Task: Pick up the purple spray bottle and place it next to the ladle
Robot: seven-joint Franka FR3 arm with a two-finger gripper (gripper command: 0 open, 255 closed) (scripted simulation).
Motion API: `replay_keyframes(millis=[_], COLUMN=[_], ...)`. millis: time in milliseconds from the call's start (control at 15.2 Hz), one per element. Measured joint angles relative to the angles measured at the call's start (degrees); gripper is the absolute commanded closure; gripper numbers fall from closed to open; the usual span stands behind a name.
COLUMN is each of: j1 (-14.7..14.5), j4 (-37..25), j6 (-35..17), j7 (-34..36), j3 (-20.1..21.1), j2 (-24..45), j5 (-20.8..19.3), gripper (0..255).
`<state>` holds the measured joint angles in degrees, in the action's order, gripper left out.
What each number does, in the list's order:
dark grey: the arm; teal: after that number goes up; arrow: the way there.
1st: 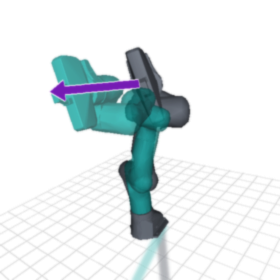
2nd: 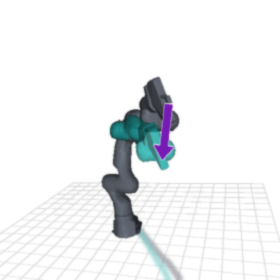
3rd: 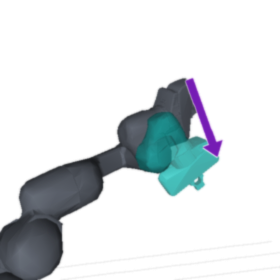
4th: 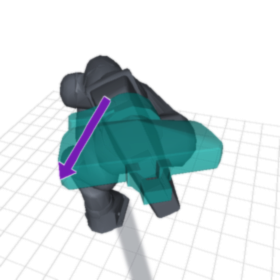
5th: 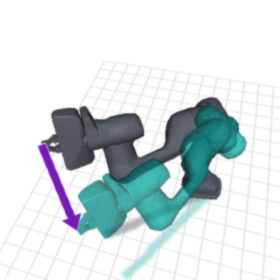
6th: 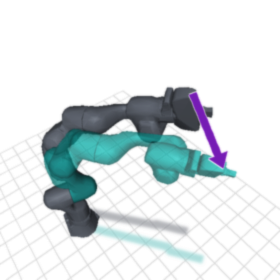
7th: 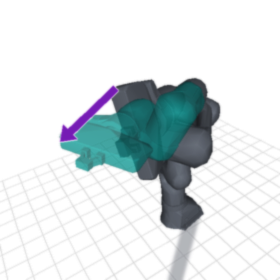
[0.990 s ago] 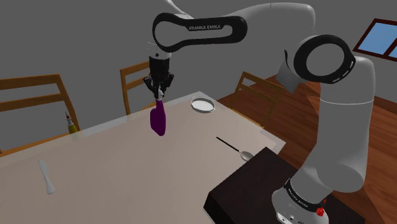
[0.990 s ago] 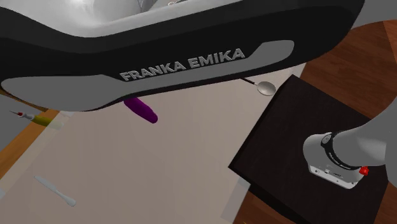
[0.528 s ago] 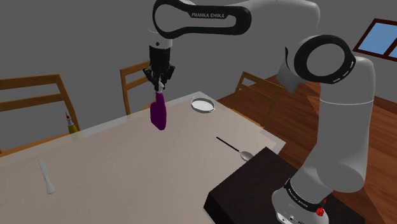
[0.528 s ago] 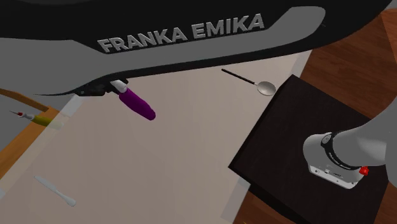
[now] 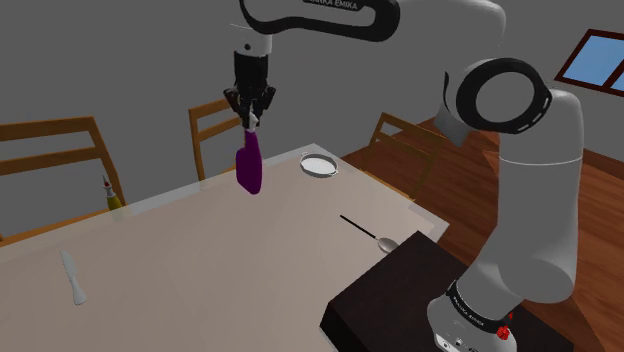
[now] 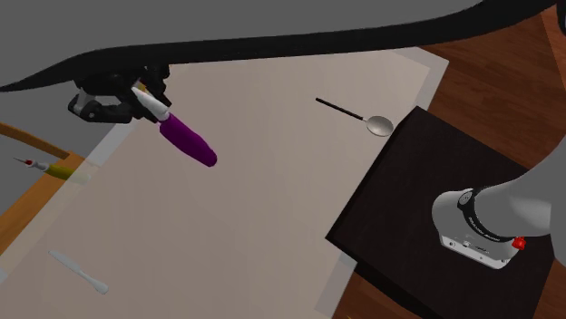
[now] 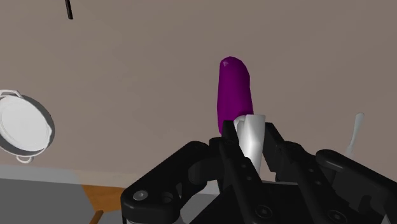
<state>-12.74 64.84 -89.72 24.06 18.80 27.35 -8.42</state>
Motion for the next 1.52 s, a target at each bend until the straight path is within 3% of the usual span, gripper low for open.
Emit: replay_keyframes(millis=[198,792,1518], j1=[0.25,9.89,18.04], j4=[-1.18,22.55,39.68], j6=[1.67,-5.71,-9.33], j7=[-0.44,-9.98,-25.12], j3=[-0.01,-2.08,-8.93], j2=[-0.50,-17.66,-31.73], j5=[0.16,5.47,8.71], gripper=[255,255,255])
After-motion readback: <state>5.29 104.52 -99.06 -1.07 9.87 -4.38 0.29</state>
